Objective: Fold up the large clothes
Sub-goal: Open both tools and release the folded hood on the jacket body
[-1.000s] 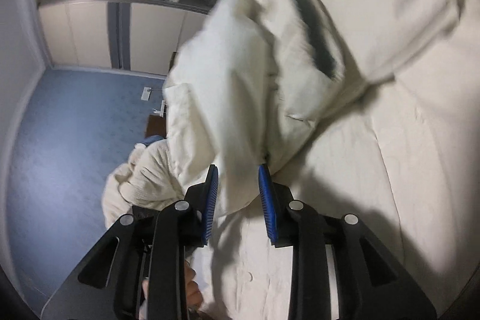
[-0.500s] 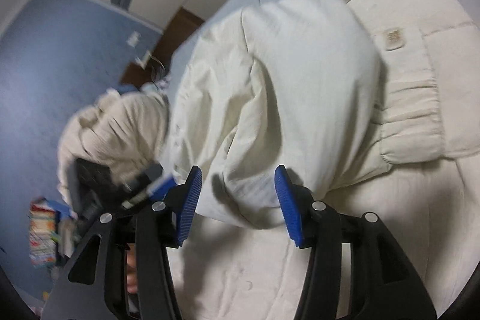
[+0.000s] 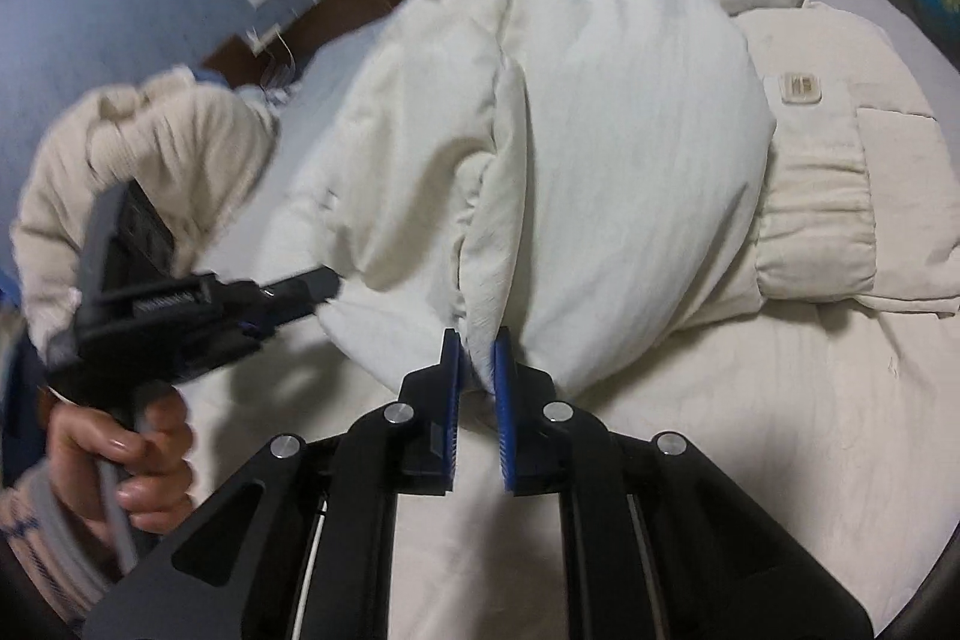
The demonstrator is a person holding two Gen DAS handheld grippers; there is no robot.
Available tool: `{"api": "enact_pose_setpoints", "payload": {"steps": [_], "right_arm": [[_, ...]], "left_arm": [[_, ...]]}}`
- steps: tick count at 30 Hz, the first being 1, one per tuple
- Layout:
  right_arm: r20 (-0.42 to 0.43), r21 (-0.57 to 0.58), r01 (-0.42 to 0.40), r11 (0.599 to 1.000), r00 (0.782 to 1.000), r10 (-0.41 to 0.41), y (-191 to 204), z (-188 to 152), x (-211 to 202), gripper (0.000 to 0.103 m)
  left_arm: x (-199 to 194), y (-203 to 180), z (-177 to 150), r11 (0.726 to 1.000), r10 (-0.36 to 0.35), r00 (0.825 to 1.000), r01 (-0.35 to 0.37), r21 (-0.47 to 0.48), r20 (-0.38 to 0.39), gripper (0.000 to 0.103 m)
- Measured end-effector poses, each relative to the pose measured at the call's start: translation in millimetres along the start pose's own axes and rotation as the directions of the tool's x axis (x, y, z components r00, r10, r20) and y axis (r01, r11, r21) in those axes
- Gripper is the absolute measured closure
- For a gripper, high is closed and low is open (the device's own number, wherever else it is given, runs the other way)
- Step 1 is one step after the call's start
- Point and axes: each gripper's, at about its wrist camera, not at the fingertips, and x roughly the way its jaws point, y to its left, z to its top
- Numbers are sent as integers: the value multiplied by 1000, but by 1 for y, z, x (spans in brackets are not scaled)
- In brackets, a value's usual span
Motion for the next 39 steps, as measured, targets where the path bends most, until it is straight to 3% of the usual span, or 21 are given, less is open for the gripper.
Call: {"api": "enact_pose_setpoints", "payload": {"steps": [7,14,16,18,20,21,22,27,32,39], "right_arm": [[-19,-14,63,998,998,-63,-10,-8,26,95],[-15,-6,66,998,998,-66,-9,-9,32,94],[-14,9,43,999,999,-43,-8,-9,24,91],[-9,1,33,999,999,-33,-7,-11,11,85],[-7,-18,7,1000,1000,-7,-1,-15,-5,65],[-8,-27,4,1000,1000,-4,1,-16,-12,56],[-8,-40,11,999,1000,-11,4,-19,-21,46],[14,-41,-5,999,1000,5,0,-34,-67,44],[48,73,-30,997,998,27,-28,-44,-113,34],[60,172,20,985,998,-31,-63,-59,-150,29]], "left_arm": [[20,10,-3,998,60,998,-59,21,-7,89],[22,10,-4,996,82,997,-82,47,-5,81],[18,8,3,996,77,997,-76,40,-6,72],[1,10,2,997,59,998,-59,40,0,47],[-10,10,2,997,58,998,-58,46,16,33],[-19,10,1,997,53,998,-54,51,19,30],[-26,11,0,997,48,999,-49,54,15,30],[-64,18,-10,995,74,997,-75,68,10,26],[-112,30,-20,984,139,990,-141,108,27,23],[-168,56,-39,963,245,967,-250,99,65,20]]}}
